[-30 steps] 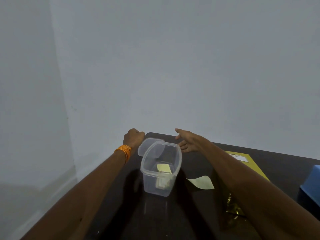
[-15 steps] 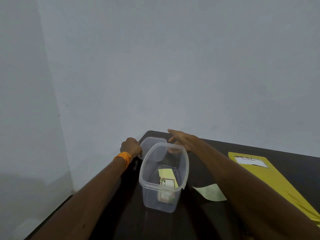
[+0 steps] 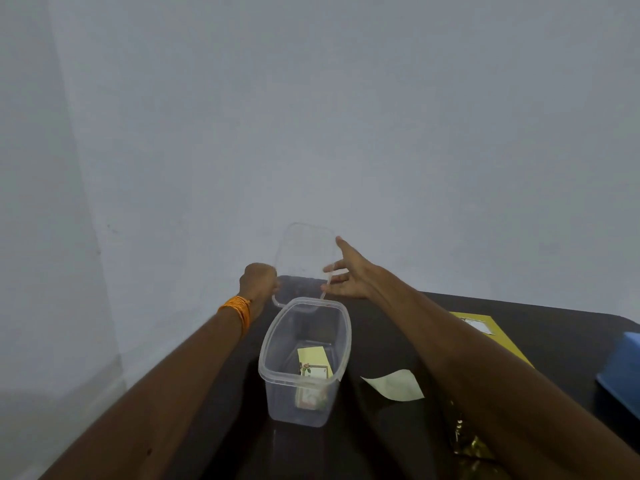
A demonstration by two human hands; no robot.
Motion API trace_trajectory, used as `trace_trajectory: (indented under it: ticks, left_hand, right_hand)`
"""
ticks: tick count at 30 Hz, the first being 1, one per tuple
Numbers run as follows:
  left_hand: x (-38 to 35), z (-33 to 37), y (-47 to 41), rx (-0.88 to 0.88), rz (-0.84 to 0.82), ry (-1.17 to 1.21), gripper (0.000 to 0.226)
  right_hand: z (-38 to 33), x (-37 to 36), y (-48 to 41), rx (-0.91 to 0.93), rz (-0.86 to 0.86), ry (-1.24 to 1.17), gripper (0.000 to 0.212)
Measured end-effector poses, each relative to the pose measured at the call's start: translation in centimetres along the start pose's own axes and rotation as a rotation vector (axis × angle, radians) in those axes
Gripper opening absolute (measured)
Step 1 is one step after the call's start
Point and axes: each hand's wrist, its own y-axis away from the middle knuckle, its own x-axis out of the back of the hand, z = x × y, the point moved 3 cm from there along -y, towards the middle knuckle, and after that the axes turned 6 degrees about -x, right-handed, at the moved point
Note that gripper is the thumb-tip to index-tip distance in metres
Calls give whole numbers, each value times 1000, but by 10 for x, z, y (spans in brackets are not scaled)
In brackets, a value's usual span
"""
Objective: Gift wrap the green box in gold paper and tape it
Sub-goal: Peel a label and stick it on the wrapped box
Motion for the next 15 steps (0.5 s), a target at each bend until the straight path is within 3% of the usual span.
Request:
trace_trajectory:
  ticks: [4,7,8,11,14,15]
  left_hand:
    - [4,26,21,1,-2,313,19]
    - [11,34,41,-8,-8,239,16]
    - [13,36,48,-18,17,174,10]
    - [21,37,72,-26,85,34,6]
    - [28,37,103,-103,50,-50,12]
    - [30,38,111,-141,37,-83,14]
  right_hand:
    - [-6,2,25,178,32,-213,48]
    - [1,1,48,260,151,-95,9]
    - [5,0,56,273,212,-2,7]
    - [25,-2,82,368,385,281,35]
    - [51,-1,102,437,452,410,11]
    - [58,0,105,449,467,425,14]
